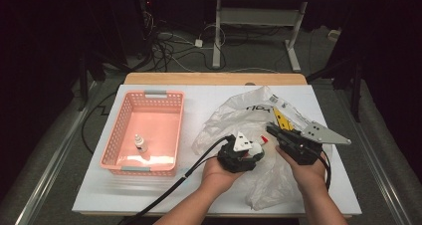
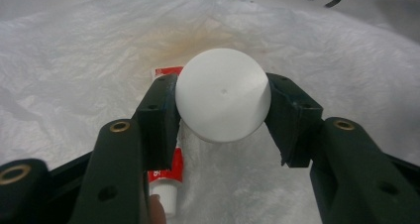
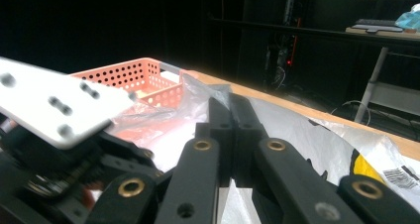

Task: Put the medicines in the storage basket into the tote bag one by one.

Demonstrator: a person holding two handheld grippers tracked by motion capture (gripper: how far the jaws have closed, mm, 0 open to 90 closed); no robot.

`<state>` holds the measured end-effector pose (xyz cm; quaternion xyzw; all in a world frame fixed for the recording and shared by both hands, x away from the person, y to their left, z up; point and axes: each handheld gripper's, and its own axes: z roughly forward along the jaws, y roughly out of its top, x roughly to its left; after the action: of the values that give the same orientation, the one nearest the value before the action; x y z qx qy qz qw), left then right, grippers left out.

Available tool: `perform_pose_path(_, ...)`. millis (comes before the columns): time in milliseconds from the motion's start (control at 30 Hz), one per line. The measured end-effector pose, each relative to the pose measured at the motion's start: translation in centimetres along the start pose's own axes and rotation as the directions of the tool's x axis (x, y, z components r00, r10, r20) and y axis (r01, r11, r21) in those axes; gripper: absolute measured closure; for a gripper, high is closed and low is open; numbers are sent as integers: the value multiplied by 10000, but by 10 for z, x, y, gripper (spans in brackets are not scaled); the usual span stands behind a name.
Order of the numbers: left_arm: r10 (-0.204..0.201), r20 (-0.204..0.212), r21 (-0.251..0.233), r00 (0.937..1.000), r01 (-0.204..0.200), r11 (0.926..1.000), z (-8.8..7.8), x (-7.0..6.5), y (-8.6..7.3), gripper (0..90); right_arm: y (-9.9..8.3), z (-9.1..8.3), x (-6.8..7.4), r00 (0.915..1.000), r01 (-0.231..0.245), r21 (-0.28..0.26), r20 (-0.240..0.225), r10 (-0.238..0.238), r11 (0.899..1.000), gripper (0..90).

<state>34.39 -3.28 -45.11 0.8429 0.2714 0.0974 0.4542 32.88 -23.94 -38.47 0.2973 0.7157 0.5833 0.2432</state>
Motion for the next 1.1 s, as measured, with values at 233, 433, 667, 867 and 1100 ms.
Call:
perform_pose_path(233, 10, 117, 295, 9999, -13, 9996, 19, 1, -3, 485, -1, -2, -2, 9999, -105, 9, 6, 105, 9999, 900)
perform_pose_path(433, -161, 153, 169, 9998, 158, 9997, 26, 1, -3, 484, -1, -2, -1, 9999, -139, 20, -3, 139, 9999, 900)
perform_pose_path(667, -283, 141, 102, 9995, 282, 9996, 31, 1, -1, 478, -2, -2, -1, 9999, -110, 85, 11, 110, 9999, 900)
perform_pose_path(867, -220, 173, 150, 9996, 217, 9997, 23, 0, 1, 393, -2, -2, -2, 10000, -88, 84, 3, 88, 9999, 900)
perform_pose_path(1100, -280, 589, -144, 9979, 289, 9995, -1, -3, -8, 361, -2, -4, -1, 10000, -48, 74, 30, 48, 10000, 900)
